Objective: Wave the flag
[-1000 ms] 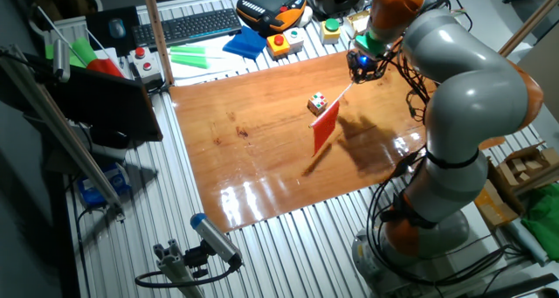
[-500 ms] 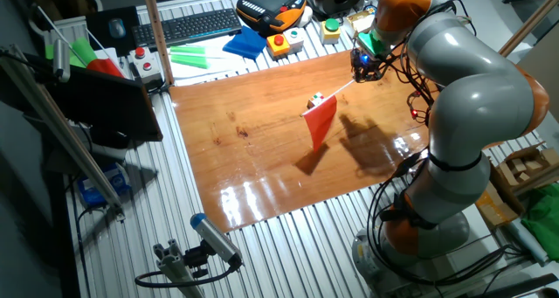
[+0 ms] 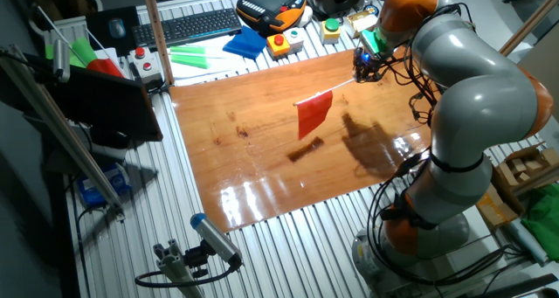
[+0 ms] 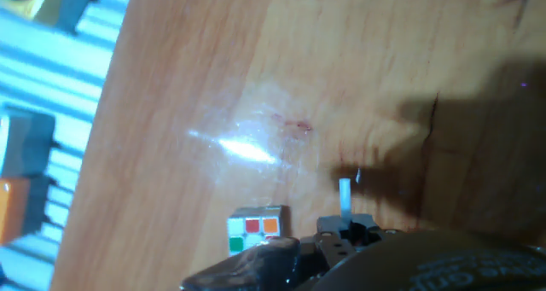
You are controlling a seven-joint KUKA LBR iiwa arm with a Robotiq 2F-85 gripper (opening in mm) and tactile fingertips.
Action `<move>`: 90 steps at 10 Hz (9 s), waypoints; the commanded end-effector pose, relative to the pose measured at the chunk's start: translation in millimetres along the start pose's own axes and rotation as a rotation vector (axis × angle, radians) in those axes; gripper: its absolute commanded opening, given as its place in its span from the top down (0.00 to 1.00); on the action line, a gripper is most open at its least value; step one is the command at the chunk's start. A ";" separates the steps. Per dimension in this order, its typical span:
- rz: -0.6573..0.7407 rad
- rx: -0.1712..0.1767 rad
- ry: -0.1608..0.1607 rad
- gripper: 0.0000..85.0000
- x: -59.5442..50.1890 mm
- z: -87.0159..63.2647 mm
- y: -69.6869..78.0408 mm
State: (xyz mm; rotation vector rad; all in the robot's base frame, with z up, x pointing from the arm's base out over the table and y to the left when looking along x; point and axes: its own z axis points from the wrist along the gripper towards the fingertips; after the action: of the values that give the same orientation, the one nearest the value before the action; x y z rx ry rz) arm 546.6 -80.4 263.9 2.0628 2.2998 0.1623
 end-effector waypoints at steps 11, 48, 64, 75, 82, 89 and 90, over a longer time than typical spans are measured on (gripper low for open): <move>0.946 0.097 -0.088 0.99 -1.0 -3.0 -2.1; -0.877 0.216 -0.033 0.99 22.2 19.3 -19.2; -1.271 0.186 -0.019 0.99 1.6 69.5 -19.2; -1.120 0.141 -0.008 0.99 -4.7 130.4 -4.7; -0.900 0.105 -0.007 0.99 -4.9 165.2 -0.1; -0.817 0.072 0.001 0.99 -3.8 178.9 0.3; -0.810 0.064 0.005 0.99 -4.2 180.3 0.3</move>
State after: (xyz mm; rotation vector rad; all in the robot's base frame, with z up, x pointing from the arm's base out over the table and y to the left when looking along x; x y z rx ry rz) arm 566.3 -76.3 84.2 0.9930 2.9367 0.0535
